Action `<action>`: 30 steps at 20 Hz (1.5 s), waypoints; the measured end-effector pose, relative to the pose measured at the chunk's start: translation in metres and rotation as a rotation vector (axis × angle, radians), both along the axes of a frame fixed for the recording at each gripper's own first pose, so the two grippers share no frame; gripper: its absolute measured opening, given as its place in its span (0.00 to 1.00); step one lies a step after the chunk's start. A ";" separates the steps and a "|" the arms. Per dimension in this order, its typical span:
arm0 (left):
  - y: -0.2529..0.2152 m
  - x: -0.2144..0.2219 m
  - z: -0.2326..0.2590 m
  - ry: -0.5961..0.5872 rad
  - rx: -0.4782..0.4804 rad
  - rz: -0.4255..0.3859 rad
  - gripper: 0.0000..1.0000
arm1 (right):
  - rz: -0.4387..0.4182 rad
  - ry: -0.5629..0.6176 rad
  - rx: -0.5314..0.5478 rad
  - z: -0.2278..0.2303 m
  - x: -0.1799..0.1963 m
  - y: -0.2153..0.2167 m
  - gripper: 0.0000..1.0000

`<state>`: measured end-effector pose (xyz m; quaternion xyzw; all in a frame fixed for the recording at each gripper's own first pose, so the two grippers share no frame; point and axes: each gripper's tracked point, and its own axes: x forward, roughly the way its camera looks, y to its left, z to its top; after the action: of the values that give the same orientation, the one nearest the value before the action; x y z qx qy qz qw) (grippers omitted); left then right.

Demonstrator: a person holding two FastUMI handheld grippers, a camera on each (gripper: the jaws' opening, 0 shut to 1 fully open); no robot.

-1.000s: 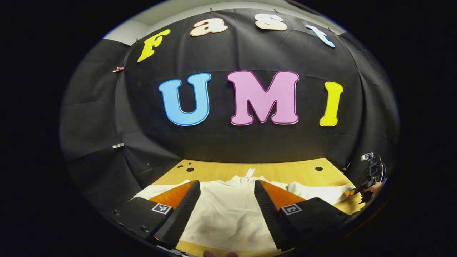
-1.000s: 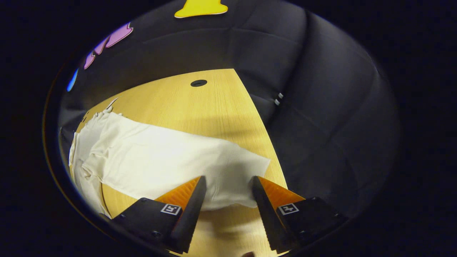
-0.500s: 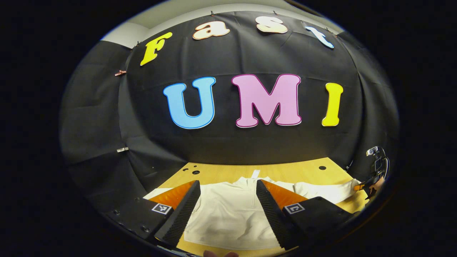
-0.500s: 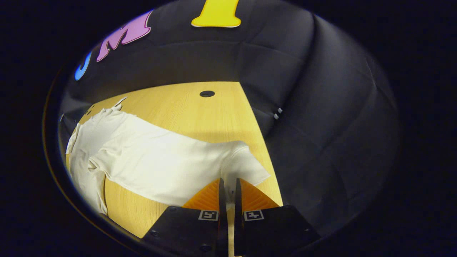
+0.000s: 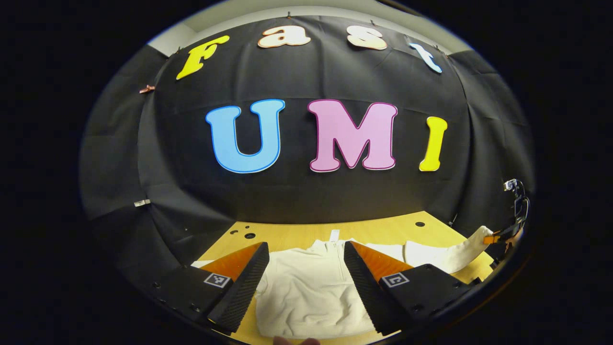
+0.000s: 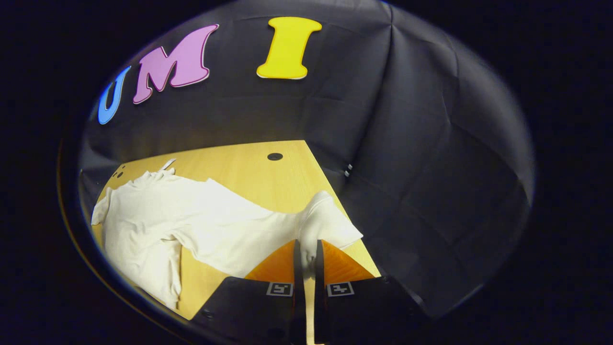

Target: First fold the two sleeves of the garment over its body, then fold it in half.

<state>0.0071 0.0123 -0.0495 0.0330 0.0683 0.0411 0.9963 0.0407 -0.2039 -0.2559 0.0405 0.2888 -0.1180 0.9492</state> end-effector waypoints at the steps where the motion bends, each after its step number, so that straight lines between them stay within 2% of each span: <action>1: 0.011 0.001 -0.001 -0.001 -0.006 -0.005 0.98 | -0.002 -0.020 0.003 0.010 -0.001 0.015 0.11; 8: 0.082 0.002 0.000 -0.024 -0.007 -0.038 0.98 | -0.008 -0.176 -0.011 0.093 0.008 0.118 0.11; 15: 0.157 0.009 -0.016 -0.018 -0.041 -0.002 0.98 | 0.067 -0.269 0.038 0.139 0.040 0.237 0.11; 24: 0.251 0.026 -0.046 -0.007 -0.044 0.073 0.99 | 0.212 -0.292 0.093 0.149 0.093 0.380 0.11; 30: 0.321 0.027 -0.078 0.021 -0.047 0.166 0.97 | 0.332 -0.247 0.124 0.115 0.131 0.467 0.11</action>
<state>0.0344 0.3328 -0.1278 0.0041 0.0821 0.1216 0.9892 0.1715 0.2635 -0.1405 0.0648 0.1796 0.0636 0.9795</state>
